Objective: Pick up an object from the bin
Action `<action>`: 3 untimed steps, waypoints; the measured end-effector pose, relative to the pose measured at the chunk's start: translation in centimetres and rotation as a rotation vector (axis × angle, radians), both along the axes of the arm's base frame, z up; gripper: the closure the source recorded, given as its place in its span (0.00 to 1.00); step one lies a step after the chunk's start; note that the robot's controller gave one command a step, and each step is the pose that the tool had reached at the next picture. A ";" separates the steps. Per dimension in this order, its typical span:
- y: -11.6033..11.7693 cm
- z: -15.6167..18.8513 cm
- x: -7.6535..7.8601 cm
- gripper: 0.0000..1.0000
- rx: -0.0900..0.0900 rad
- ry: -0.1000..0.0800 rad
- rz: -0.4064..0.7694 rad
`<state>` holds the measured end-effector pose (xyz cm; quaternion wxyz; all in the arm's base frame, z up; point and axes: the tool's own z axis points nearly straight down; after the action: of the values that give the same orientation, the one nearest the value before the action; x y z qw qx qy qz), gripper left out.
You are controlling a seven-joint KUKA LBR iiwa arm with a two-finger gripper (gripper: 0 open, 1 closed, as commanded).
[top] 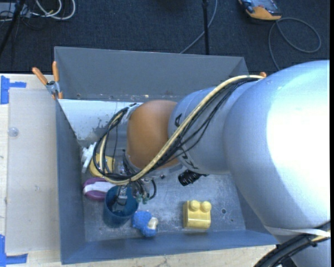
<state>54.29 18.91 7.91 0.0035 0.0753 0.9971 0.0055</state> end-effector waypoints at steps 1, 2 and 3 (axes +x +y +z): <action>0.0 1.8 -0.2 1.00 -0.002 0.010 0.001; -0.1 3.3 -0.1 1.00 -0.003 0.006 0.000; -0.2 4.8 -0.3 1.00 -0.006 0.014 -0.001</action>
Offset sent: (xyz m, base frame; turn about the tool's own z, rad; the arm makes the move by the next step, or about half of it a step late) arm -0.0001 0.0000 0.0175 0.0000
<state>53.97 18.70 12.70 -0.0032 0.0757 0.9971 0.0022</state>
